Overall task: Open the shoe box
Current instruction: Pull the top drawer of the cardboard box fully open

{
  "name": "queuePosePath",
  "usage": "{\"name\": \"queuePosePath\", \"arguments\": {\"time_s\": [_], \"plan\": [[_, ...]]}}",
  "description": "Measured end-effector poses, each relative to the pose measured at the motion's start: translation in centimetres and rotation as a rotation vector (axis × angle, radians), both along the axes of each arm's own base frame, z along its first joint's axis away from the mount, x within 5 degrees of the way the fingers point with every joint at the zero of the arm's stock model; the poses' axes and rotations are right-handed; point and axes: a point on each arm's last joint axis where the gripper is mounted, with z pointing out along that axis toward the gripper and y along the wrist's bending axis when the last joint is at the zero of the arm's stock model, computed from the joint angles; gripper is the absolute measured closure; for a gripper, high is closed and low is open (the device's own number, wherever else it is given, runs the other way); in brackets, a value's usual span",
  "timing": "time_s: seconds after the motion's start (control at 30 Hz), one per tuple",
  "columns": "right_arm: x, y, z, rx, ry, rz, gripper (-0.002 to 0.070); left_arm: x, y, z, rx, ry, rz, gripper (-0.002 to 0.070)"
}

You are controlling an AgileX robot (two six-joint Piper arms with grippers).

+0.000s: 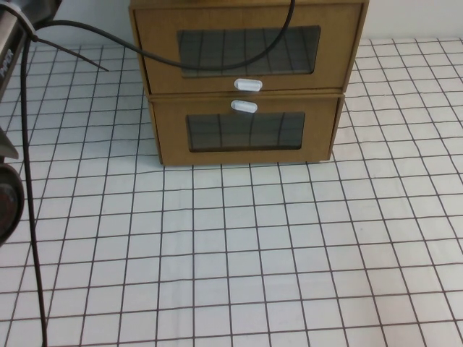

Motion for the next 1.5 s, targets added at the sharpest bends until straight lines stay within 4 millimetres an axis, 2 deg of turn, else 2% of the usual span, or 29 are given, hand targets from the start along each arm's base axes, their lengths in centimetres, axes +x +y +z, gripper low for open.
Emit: {"name": "queuePosePath", "arguments": {"time_s": [0.13,0.23,0.4,0.53,0.63,0.8,0.9,1.1,1.3,1.5], "plan": [[1.3,1.1,3.0,-0.079,0.143,0.124,0.0689,0.0,0.0,0.0,-0.001,0.004,0.001,0.0680],[3.1,1.8,5.2,-0.200,0.252,0.235,0.0689,-0.1,0.0,-0.1,-0.004,0.016,0.002,0.0680],[7.9,2.9,8.0,-0.387,0.386,0.423,0.0689,-0.2,0.0,0.0,0.002,0.023,-0.008,0.0680],[11.7,3.9,9.3,-0.449,0.441,0.535,0.0689,-0.2,0.0,0.0,0.002,0.026,-0.008,0.0680],[14.3,5.9,10.2,-0.506,0.435,0.628,0.0689,-0.2,0.0,0.0,0.002,0.028,-0.008,0.0680],[17.1,11.4,11.2,-0.698,0.407,0.768,0.0689,-0.2,0.0,0.0,0.002,0.031,-0.009,0.0680],[18.3,14.6,11.4,-0.833,0.400,0.802,0.0689,-0.2,0.0,0.0,0.002,0.031,-0.009,0.0680],[19.4,20.5,10.1,-1.146,0.346,0.802,0.0689,-0.2,0.0,0.0,0.002,0.031,-0.009,0.0680],[20.1,23.8,7.8,-1.498,0.198,0.702,0.0689,-0.3,0.0,0.0,-0.002,0.037,-0.007,0.0680],[21.6,25.3,7.0,-1.621,0.039,0.555,0.0673,-0.3,0.0,0.0,-0.004,0.047,-0.009,0.0680]]}}
